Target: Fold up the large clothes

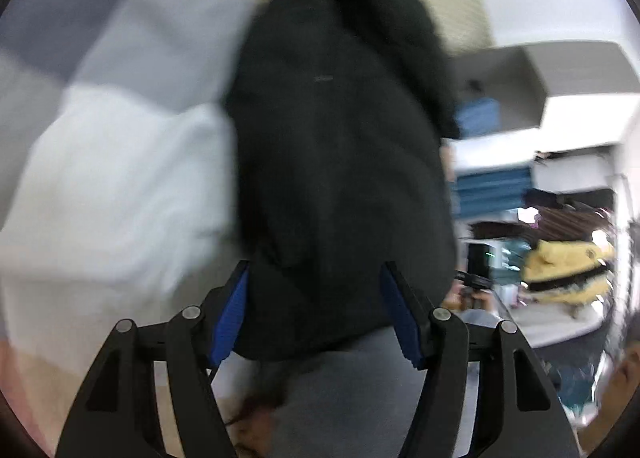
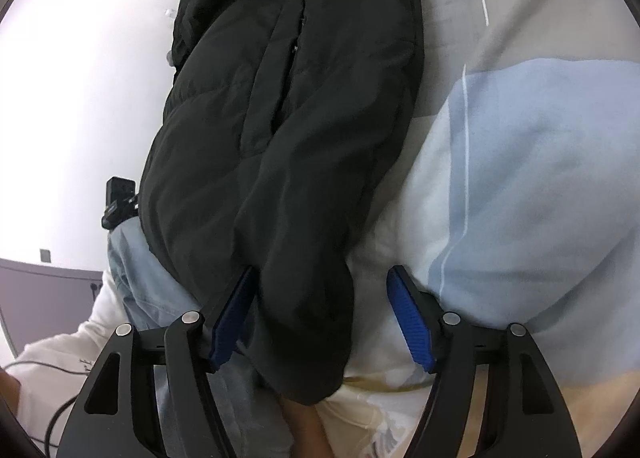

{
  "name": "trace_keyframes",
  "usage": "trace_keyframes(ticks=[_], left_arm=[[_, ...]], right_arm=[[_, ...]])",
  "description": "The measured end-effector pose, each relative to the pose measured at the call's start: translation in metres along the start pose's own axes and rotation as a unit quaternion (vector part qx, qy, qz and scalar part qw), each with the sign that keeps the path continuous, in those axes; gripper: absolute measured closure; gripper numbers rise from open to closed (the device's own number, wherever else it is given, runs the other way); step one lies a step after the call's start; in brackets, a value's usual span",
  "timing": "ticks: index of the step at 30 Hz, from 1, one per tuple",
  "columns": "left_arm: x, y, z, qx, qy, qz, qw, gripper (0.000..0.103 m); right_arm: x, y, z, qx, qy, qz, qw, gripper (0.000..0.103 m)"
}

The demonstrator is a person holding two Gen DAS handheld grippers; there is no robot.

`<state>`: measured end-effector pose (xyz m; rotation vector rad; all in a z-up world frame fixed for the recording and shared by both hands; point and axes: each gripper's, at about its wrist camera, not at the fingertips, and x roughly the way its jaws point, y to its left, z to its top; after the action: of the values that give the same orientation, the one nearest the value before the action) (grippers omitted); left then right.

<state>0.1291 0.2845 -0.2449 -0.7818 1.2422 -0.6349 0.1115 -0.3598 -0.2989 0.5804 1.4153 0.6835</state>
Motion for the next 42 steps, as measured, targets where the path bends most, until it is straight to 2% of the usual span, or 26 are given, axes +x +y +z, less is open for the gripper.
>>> trace_keyframes(ticks=[1, 3, 4, 6, 10, 12, 15, 16, 18, 19, 20, 22, 24, 28, 31, 32, 35, 38, 40, 42], left_arm=[[-0.005, -0.006, 0.001, 0.005, -0.015, -0.034, 0.9993, 0.039], [-0.013, -0.011, 0.003, 0.017, -0.034, -0.073, 0.9966, 0.04], [-0.014, -0.011, 0.004, 0.021, -0.034, -0.075, 0.9963, 0.04], [-0.006, -0.007, 0.009, 0.009, -0.018, -0.057, 0.9982, 0.04], [0.019, 0.014, 0.014, -0.039, 0.034, 0.022, 0.9984, 0.041], [0.024, 0.021, 0.011, -0.058, 0.047, 0.027, 0.9968, 0.041], [0.025, 0.007, 0.012, -0.031, 0.05, 0.001, 0.9983, 0.041], [0.026, 0.001, 0.013, -0.02, 0.051, -0.02, 0.9983, 0.041], [0.027, -0.006, 0.018, -0.004, 0.049, -0.026, 0.9984, 0.041], [0.027, -0.005, 0.02, -0.01, 0.049, -0.023, 0.9985, 0.049], [0.028, -0.002, 0.022, -0.022, 0.049, -0.015, 0.9984, 0.056], [0.026, -0.006, 0.022, -0.028, 0.045, -0.01, 0.9985, 0.074], [0.021, -0.023, 0.021, -0.015, 0.04, -0.014, 0.999, 0.08], [0.007, -0.057, 0.022, 0.012, 0.004, -0.006, 0.9999, 0.085], [-0.015, -0.091, 0.025, 0.034, -0.064, 0.02, 0.9972, 0.092], [-0.028, -0.104, 0.024, 0.035, -0.091, 0.016, 0.9952, 0.092], [-0.059, -0.12, 0.023, 0.032, -0.131, 0.005, 0.9908, 0.094], [-0.078, -0.139, 0.02, 0.041, -0.153, 0.004, 0.9874, 0.094], [-0.092, -0.142, 0.014, 0.048, -0.169, 0.015, 0.9844, 0.094], [-0.09, -0.147, 0.014, 0.034, -0.179, 0.011, 0.9833, 0.095]], right_arm=[[-0.004, 0.001, 0.0, -0.003, -0.006, 0.011, 1.0, 0.035], [-0.012, 0.005, -0.001, -0.011, -0.023, 0.033, 0.999, 0.035], [-0.013, 0.007, -0.001, -0.012, -0.028, 0.039, 0.999, 0.035], [-0.014, 0.008, -0.001, -0.019, -0.028, 0.042, 0.999, 0.035], [0.008, 0.015, 0.002, -0.04, 0.035, 0.01, 0.999, 0.035], [0.017, 0.033, 0.005, -0.069, 0.058, 0.013, 0.996, 0.035], [0.023, 0.053, 0.014, -0.094, 0.074, 0.005, 0.993, 0.035], [0.027, 0.055, 0.017, -0.095, 0.085, -0.006, 0.992, 0.037], [0.03, 0.058, 0.018, -0.103, 0.098, -0.039, 0.989, 0.056], [0.029, 0.059, 0.019, -0.099, 0.097, -0.043, 0.989, 0.066], [0.024, 0.062, 0.02, -0.097, 0.09, -0.044, 0.99, 0.076], [0.01, 0.075, 0.017, -0.113, 0.059, -0.051, 0.99, 0.088], [-0.003, 0.09, 0.014, -0.119, 0.031, -0.052, 0.991, 0.091], [-0.036, 0.12, 0.009, -0.145, -0.009, -0.073, 0.987, 0.093], [-0.067, 0.148, 0.005, -0.169, -0.046, -0.1, 0.979, 0.093], [-0.081, 0.162, 0.002, -0.182, -0.065, -0.11, 0.975, 0.094], [-0.108, 0.183, -0.004, -0.185, -0.103, -0.122, 0.97, 0.094], [-0.131, 0.193, -0.014, -0.188, -0.141, -0.113, 0.966, 0.094], [-0.139, 0.195, -0.025, -0.184, -0.163, -0.104, 0.964, 0.094], [-0.148, 0.197, -0.036, -0.175, -0.19, -0.091, 0.962, 0.094]])
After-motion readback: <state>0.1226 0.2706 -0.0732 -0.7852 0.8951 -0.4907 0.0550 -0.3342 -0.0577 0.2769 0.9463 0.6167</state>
